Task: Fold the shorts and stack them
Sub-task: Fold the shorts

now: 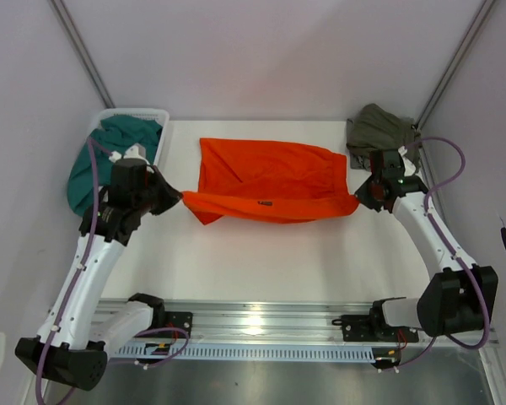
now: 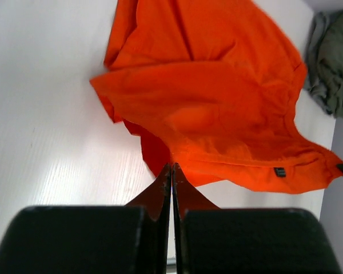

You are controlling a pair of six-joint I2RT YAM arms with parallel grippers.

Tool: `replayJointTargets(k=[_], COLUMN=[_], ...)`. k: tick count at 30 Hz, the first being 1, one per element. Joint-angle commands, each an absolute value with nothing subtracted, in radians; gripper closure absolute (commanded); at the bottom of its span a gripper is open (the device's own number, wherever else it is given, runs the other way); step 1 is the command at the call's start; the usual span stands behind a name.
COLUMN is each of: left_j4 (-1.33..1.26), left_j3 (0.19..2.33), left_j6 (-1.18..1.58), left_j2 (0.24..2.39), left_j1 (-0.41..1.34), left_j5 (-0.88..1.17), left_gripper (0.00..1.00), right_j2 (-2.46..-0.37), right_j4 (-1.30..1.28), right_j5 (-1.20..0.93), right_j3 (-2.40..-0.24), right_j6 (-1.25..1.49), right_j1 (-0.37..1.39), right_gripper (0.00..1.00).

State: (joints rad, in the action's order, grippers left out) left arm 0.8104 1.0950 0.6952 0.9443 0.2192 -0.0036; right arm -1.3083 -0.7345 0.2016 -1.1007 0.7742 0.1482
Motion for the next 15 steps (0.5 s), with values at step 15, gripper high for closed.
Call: replayJointTargets(k=[15], left_j4=[0.617], left_j3=[1.344], left_j6=[0.609], left_j2=[1.263], left_j1=[0.109], left_j5=[0.106], left_gripper=[1.0], right_j2=[-1.609], right_j4=[-0.746], right_j5=[0.227], right_j3=[-1.442], right_j6=[0.788], right_j1=[0.153], right_gripper=[1.0])
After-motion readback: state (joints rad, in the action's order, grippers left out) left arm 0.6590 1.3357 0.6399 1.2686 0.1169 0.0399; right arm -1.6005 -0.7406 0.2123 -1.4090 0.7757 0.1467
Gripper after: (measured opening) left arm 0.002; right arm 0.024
